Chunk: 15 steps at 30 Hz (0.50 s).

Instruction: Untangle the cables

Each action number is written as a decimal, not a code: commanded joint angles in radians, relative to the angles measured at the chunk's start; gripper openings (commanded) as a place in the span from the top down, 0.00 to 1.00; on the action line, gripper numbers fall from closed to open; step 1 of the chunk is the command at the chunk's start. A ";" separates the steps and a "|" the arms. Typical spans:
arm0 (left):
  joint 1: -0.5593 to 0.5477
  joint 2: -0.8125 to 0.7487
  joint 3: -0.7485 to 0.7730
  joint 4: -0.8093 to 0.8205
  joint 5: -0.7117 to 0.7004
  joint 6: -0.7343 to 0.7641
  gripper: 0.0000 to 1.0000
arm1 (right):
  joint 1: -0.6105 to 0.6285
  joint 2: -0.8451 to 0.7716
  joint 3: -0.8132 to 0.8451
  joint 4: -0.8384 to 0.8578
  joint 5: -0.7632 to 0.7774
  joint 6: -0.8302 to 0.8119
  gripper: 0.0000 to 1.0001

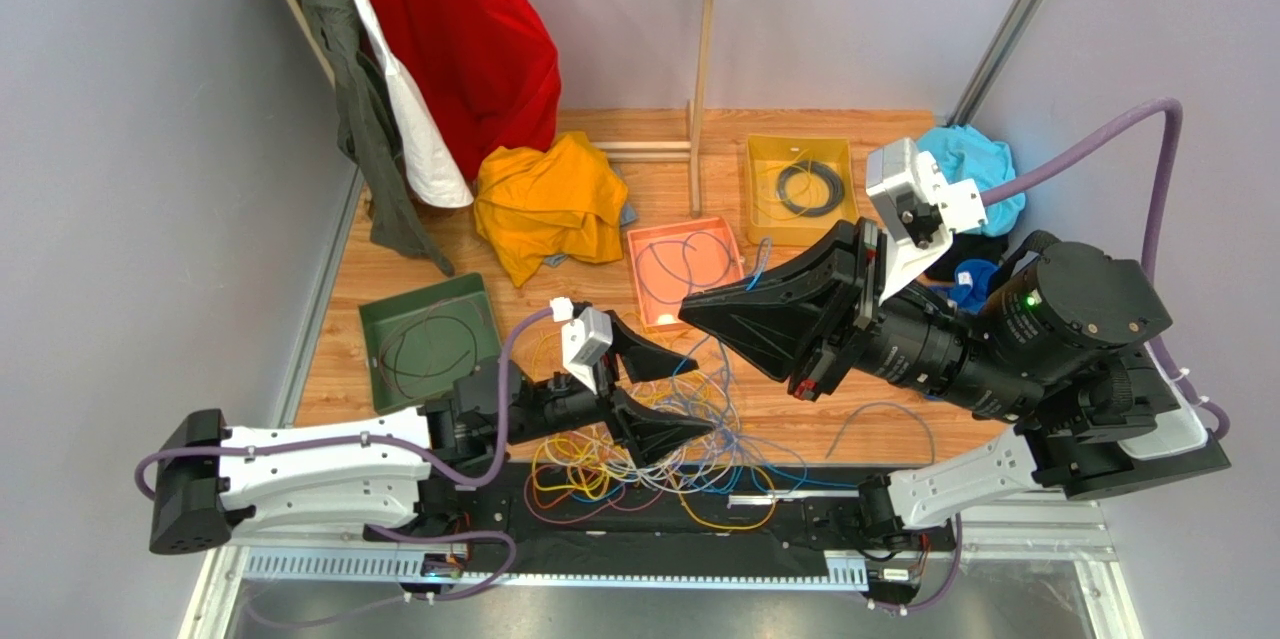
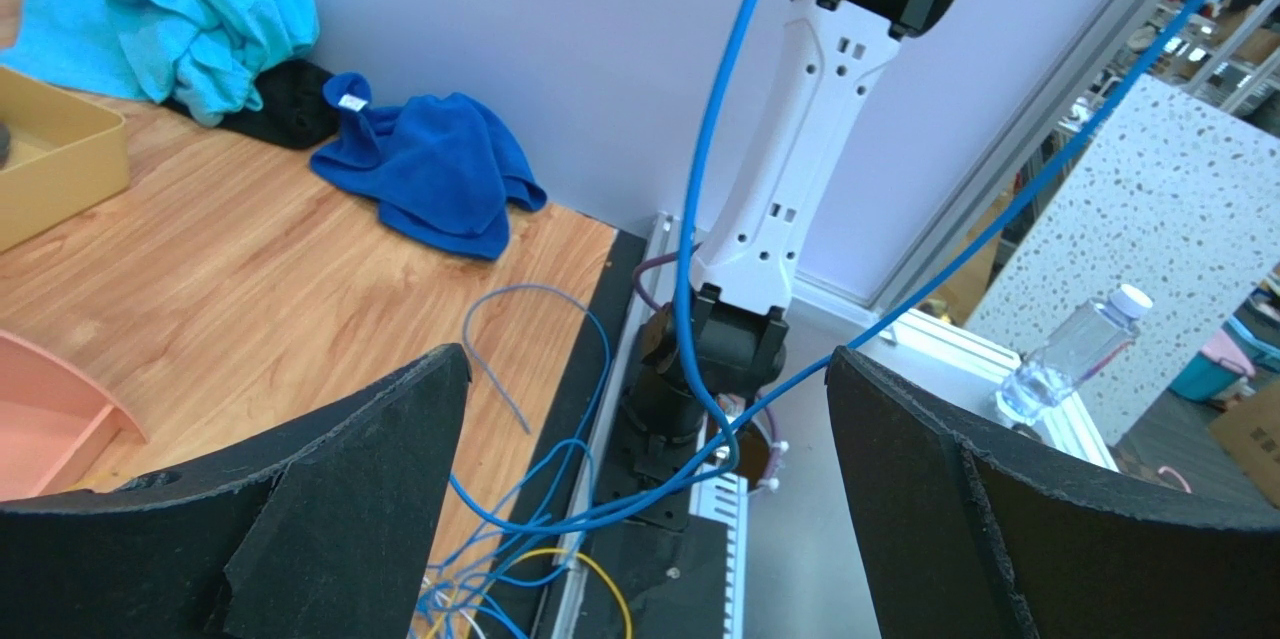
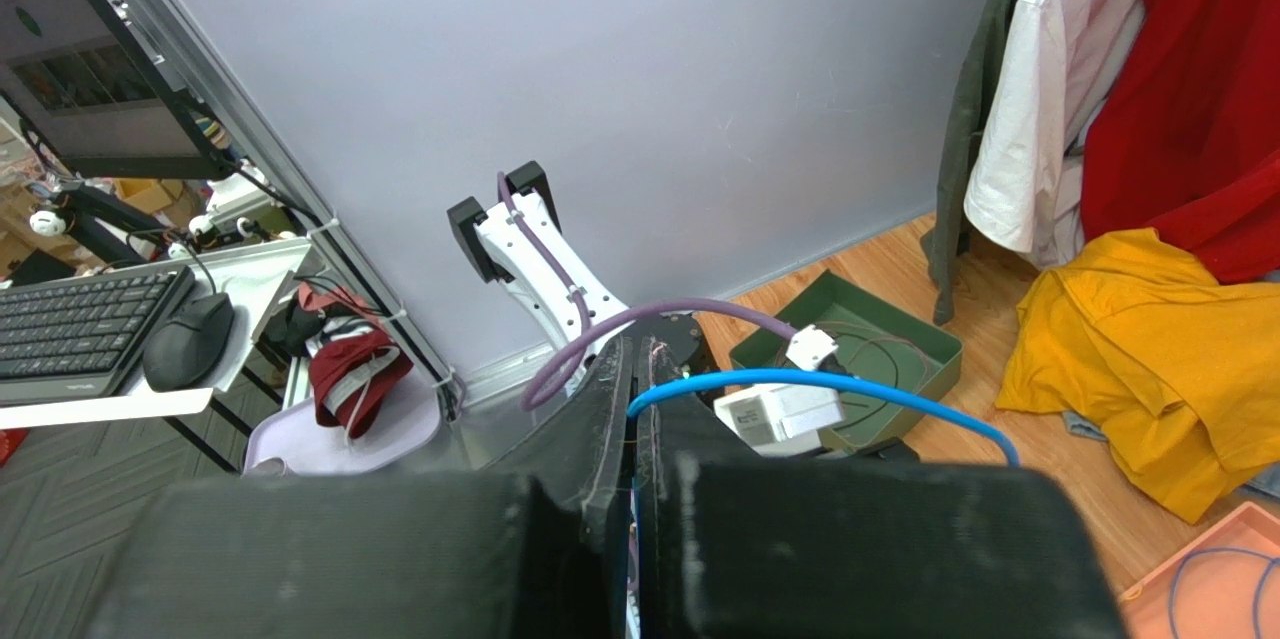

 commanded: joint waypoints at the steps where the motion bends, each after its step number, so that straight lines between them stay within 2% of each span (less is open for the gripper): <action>1: -0.005 0.052 0.032 0.124 0.023 0.036 0.02 | 0.003 -0.018 -0.021 0.035 -0.021 0.006 1.00; 8: -0.032 0.129 0.040 0.182 0.092 0.033 0.02 | 0.003 -0.050 -0.071 0.062 0.003 -0.002 1.00; 15: -0.064 0.058 -0.096 0.276 0.084 0.025 0.02 | 0.003 -0.089 -0.108 0.074 0.016 0.004 1.00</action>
